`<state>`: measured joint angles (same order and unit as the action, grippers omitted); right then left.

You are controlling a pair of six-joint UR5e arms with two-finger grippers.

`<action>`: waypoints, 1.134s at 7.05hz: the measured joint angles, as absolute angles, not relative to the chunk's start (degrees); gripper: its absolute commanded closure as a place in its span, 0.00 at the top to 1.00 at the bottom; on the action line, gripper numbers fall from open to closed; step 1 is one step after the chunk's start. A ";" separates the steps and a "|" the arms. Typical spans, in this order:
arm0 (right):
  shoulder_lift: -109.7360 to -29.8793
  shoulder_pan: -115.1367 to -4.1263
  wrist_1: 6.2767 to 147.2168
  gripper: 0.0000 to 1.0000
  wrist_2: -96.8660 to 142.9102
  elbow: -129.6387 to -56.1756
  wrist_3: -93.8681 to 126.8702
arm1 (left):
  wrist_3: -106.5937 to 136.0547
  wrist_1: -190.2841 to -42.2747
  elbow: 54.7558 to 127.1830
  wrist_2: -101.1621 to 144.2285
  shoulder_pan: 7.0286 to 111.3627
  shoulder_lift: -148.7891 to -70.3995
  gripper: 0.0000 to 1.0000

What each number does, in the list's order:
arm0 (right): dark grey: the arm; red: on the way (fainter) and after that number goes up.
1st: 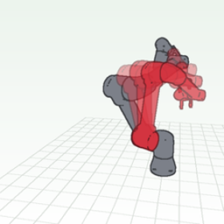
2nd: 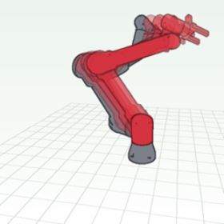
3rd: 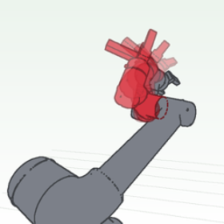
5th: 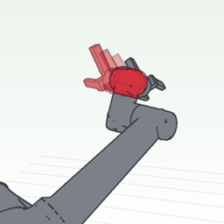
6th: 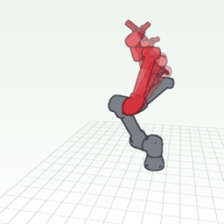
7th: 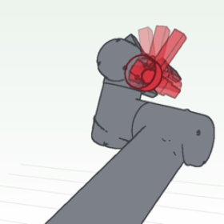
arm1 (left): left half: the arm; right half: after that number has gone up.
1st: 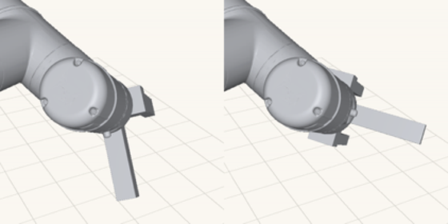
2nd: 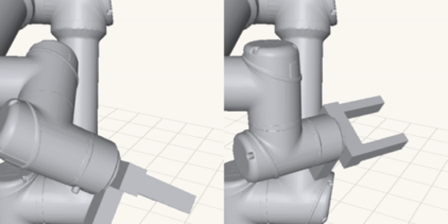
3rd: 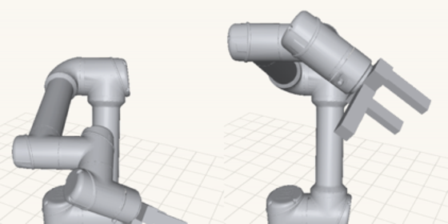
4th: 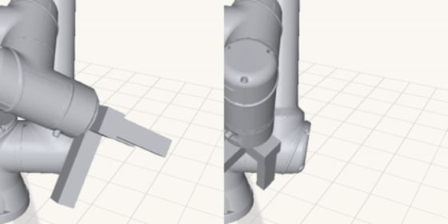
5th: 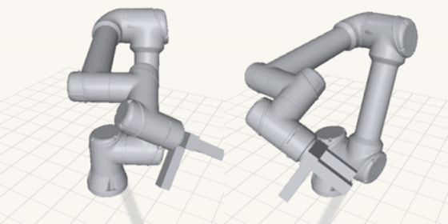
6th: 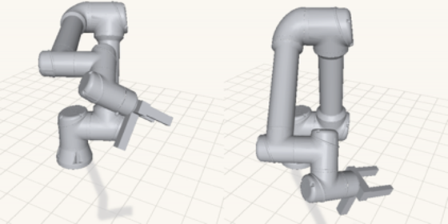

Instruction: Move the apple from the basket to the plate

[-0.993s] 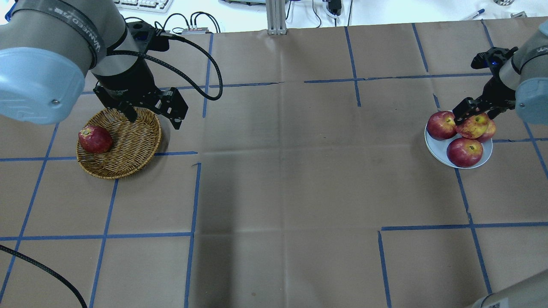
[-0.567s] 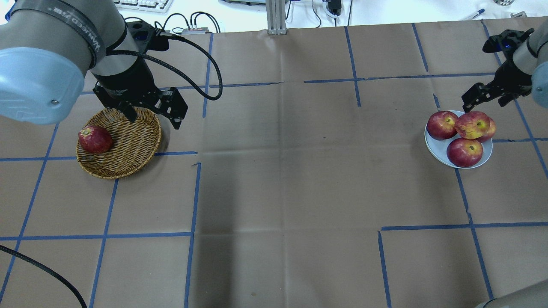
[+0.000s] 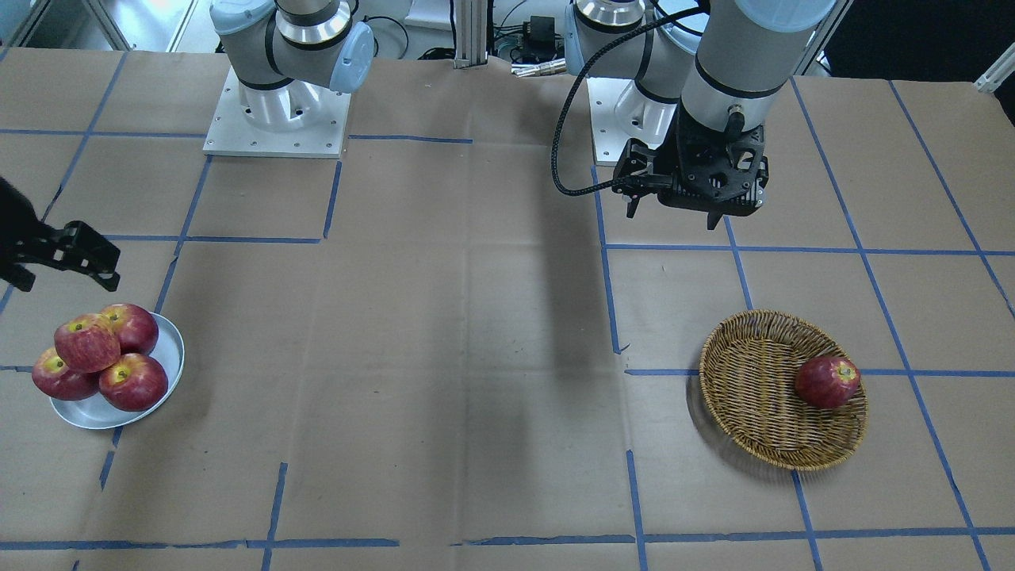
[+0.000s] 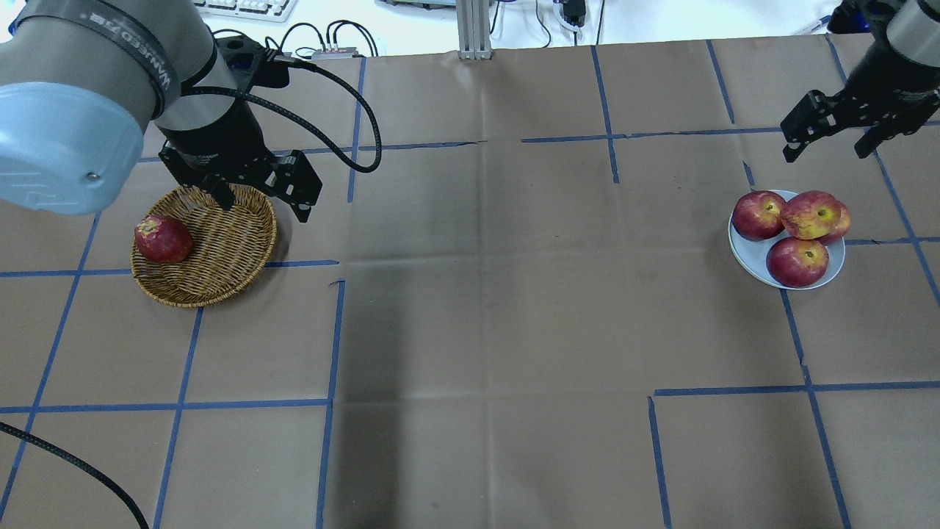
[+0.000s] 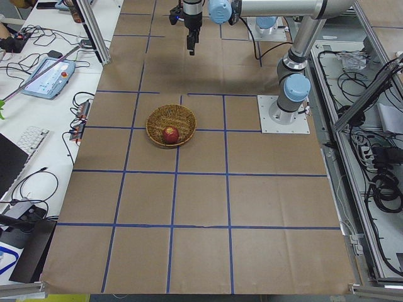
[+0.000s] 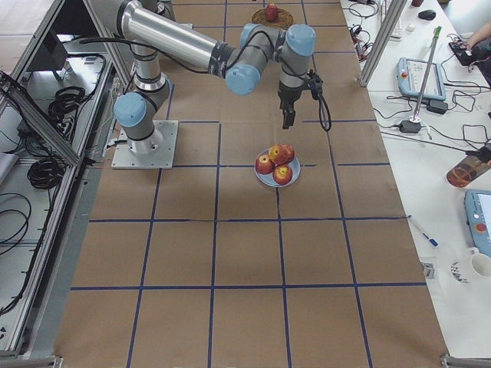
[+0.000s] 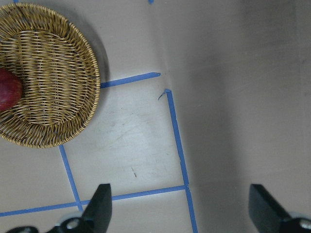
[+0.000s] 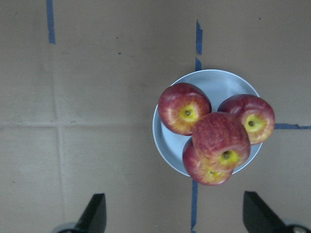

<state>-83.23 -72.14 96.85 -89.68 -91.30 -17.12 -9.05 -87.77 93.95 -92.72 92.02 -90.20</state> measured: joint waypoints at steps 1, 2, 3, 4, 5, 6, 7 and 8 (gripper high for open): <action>-85.63 -75.82 94.35 1.00 -89.72 -91.21 -11.84 | -9.05 -87.79 93.95 -92.73 92.02 -90.19 0.99; -87.38 -79.59 92.80 1.00 -89.75 -91.22 -7.59 | -9.05 -87.80 93.95 -92.73 92.02 -90.18 0.99; -88.90 -83.18 91.81 1.00 -89.79 -91.32 -3.76 | -9.05 -87.80 93.96 -92.73 92.02 -90.18 0.99; -90.03 -85.46 91.40 1.00 -89.81 -91.35 -1.09 | -9.05 -87.80 93.95 -92.73 92.02 -90.18 0.99; -90.65 -86.67 91.28 1.00 -89.72 -91.27 1.22 | -9.05 -87.80 93.95 -92.73 92.02 -90.17 0.99; -90.85 -87.83 91.25 1.00 -89.63 -91.23 3.70 | -9.05 -87.80 93.96 -92.73 92.02 -90.17 0.99; -90.82 -88.87 91.25 1.00 -89.75 -91.23 4.94 | -9.05 -87.80 93.98 -92.72 92.02 -90.18 0.99; -90.60 -89.28 91.36 1.00 -89.80 -91.22 5.14 | -9.05 -87.80 93.99 -92.72 92.02 -90.18 0.99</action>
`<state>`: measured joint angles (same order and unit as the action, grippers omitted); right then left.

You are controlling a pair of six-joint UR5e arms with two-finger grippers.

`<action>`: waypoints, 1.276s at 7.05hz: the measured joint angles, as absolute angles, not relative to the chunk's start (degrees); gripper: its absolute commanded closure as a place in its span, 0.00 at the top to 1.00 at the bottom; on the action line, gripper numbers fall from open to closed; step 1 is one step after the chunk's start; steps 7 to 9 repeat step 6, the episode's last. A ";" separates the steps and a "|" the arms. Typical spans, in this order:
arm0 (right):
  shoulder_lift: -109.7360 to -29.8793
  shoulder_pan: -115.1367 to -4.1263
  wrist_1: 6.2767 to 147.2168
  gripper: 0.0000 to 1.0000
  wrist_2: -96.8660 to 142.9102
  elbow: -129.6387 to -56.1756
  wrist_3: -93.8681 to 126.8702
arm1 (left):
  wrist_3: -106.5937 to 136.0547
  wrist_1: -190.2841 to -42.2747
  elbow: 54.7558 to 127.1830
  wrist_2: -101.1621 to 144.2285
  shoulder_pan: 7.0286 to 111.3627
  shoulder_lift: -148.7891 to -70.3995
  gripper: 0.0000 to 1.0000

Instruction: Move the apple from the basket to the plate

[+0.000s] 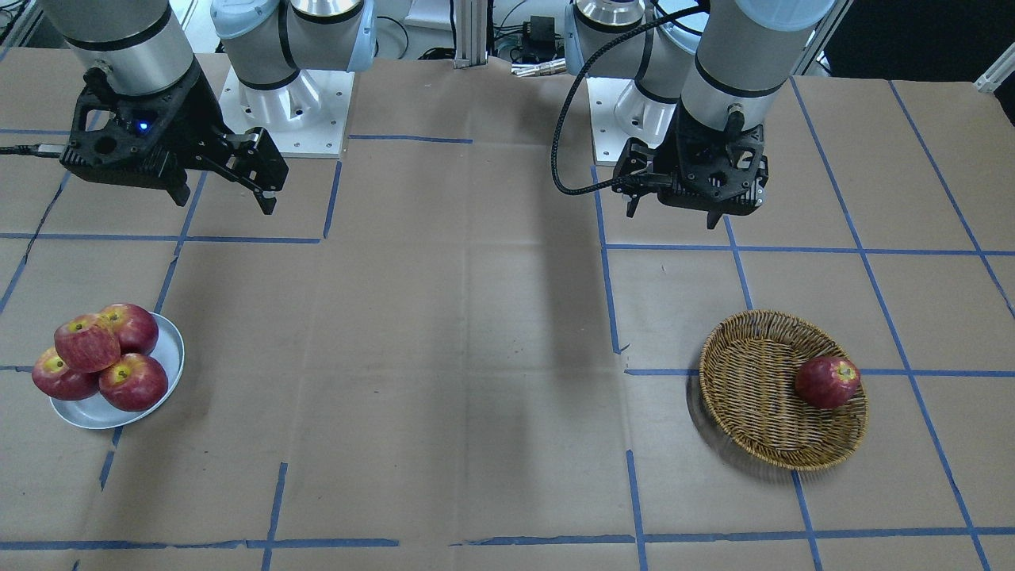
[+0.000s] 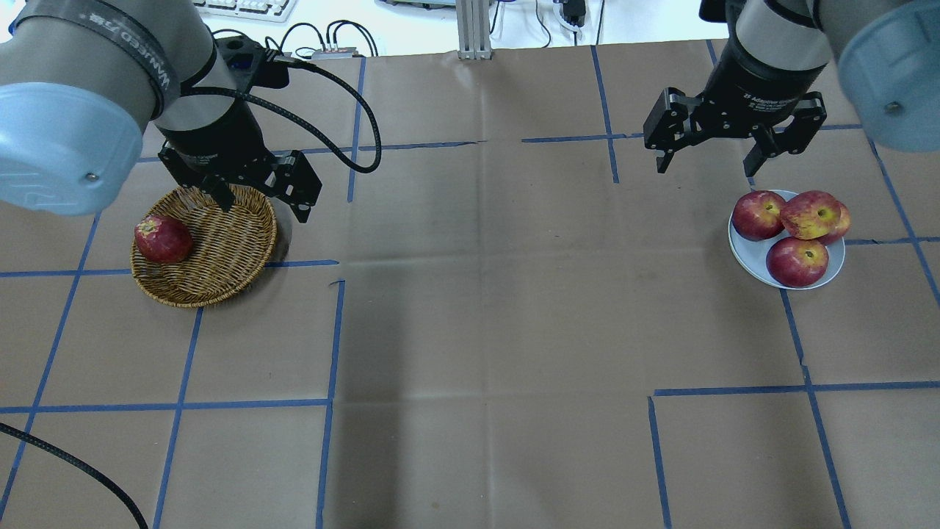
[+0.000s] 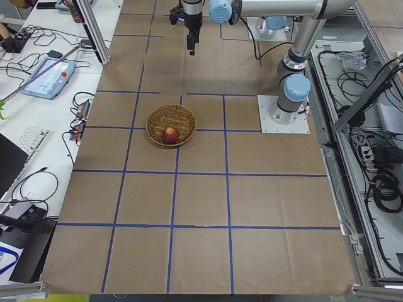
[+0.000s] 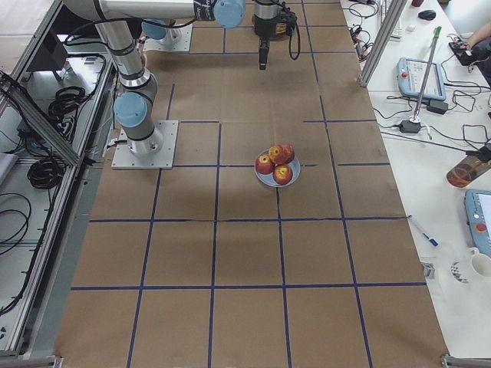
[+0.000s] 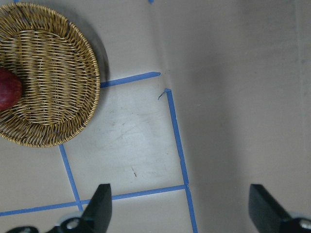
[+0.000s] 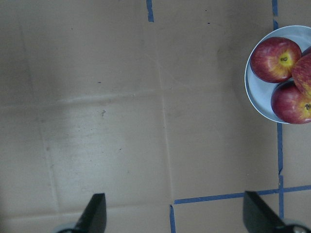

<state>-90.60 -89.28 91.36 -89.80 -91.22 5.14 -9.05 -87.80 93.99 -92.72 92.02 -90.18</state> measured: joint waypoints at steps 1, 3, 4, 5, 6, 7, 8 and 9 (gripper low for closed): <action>-90.23 -89.27 91.63 1.00 -89.75 -91.20 4.53 | -9.07 -87.80 93.99 -92.73 92.02 -90.18 0.99; -89.88 -89.08 92.18 1.00 -89.78 -91.21 2.53 | -9.09 -87.82 94.03 -92.73 92.02 -90.15 0.99; -89.85 -89.06 92.25 1.00 -89.81 -91.22 2.20 | -9.12 -87.84 94.07 -92.73 92.02 -90.12 0.99; -89.83 -89.04 92.27 1.00 -89.82 -91.26 2.08 | -9.13 -87.84 94.10 -92.72 92.02 -90.07 0.99; -89.83 -89.04 92.28 1.00 -89.84 -91.32 2.04 | -9.14 -87.87 94.12 -92.72 92.02 -90.03 0.99; -89.83 -89.04 92.28 1.00 -89.84 -91.32 2.04 | -9.14 -87.87 94.12 -92.72 92.02 -90.03 0.99; -89.83 -89.04 92.28 1.00 -89.84 -91.32 2.04 | -9.14 -87.87 94.12 -92.72 92.02 -90.03 0.99; -89.83 -89.04 92.28 1.00 -89.84 -91.32 2.04 | -9.14 -87.87 94.12 -92.72 92.02 -90.03 0.99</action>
